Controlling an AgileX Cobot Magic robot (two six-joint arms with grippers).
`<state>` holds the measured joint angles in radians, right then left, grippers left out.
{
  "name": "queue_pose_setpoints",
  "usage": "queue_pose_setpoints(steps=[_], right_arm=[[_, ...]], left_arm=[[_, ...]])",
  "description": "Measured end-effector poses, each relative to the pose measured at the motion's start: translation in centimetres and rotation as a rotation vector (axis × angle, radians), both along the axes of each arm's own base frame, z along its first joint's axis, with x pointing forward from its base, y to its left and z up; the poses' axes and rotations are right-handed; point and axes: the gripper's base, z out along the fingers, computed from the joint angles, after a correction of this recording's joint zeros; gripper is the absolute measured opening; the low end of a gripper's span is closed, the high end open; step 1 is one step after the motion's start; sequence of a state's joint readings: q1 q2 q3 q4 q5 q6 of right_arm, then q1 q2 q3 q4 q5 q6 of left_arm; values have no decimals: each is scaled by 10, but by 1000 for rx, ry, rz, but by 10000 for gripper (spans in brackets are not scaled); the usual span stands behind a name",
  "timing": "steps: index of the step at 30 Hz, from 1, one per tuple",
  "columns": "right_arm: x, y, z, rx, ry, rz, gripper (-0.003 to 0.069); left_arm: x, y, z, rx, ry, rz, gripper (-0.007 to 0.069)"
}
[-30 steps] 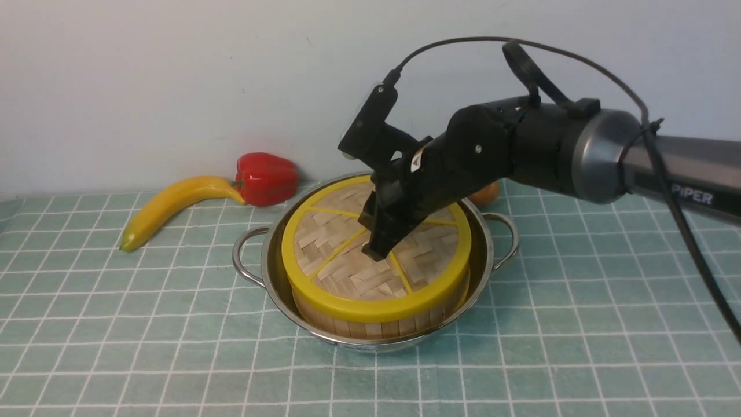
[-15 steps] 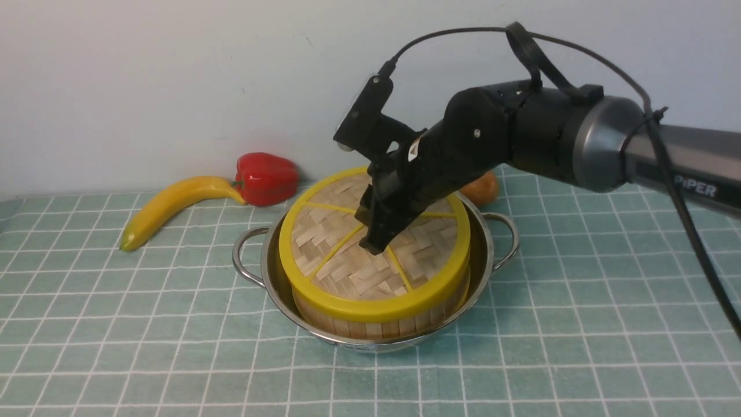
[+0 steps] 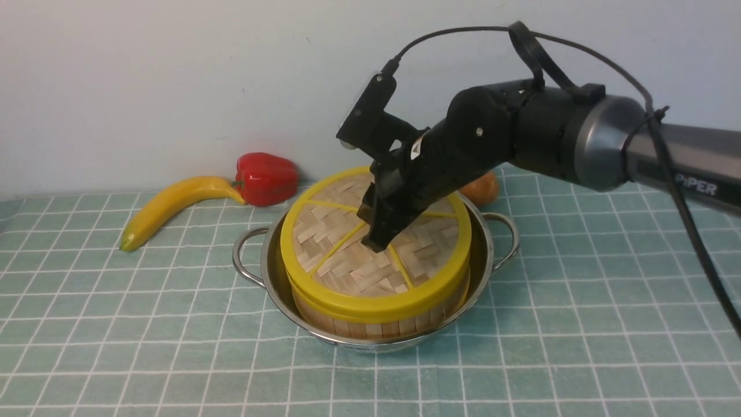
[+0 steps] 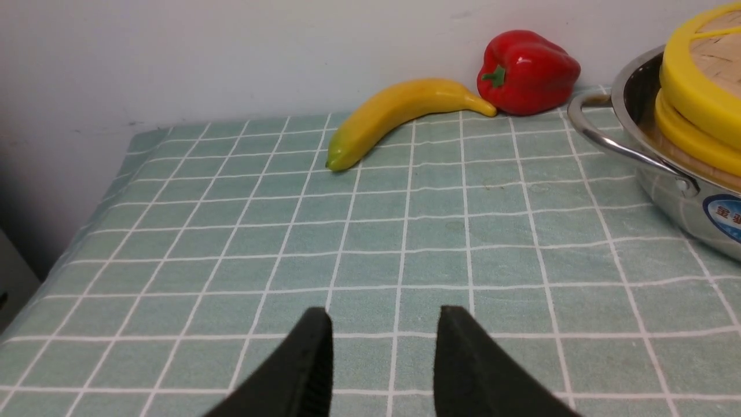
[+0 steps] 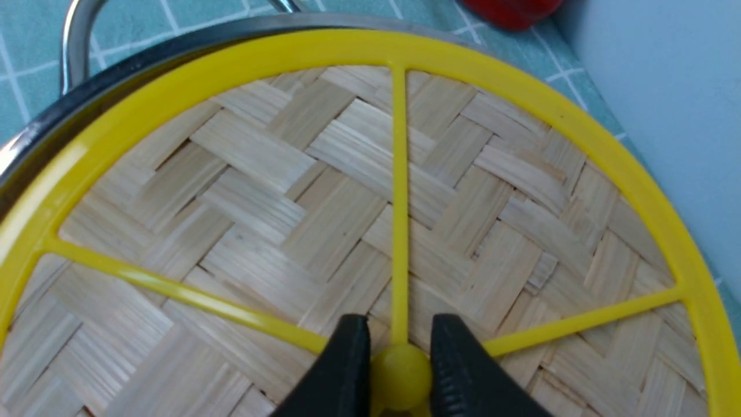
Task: Place the steamer in the pot on the blue tablecloth, and put the lid on the steamer.
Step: 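Place the bamboo steamer lid onto the steamer basket in the pot with the right gripper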
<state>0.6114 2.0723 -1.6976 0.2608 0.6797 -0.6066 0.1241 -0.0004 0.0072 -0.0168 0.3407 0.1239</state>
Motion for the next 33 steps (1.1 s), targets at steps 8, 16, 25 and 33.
queue_pose_setpoints(steps=[8, 16, 25, 33], right_arm=[[6, 2, -15, -14, 4, 9, 147], [7, 2, -15, -14, 2, 10, 147], [7, 1, -12, -5, -4, -6, 351], [4, -3, 18, 67, -54, -53, 529]], left_arm=[[0, 0, 0, 0, 0, 0, 243], [0, 0, 0, 0, 0, 0, 243], [0, 0, 0, 0, 0, 0, 243], [0, 0, 0, 0, 0, 0, 243]])
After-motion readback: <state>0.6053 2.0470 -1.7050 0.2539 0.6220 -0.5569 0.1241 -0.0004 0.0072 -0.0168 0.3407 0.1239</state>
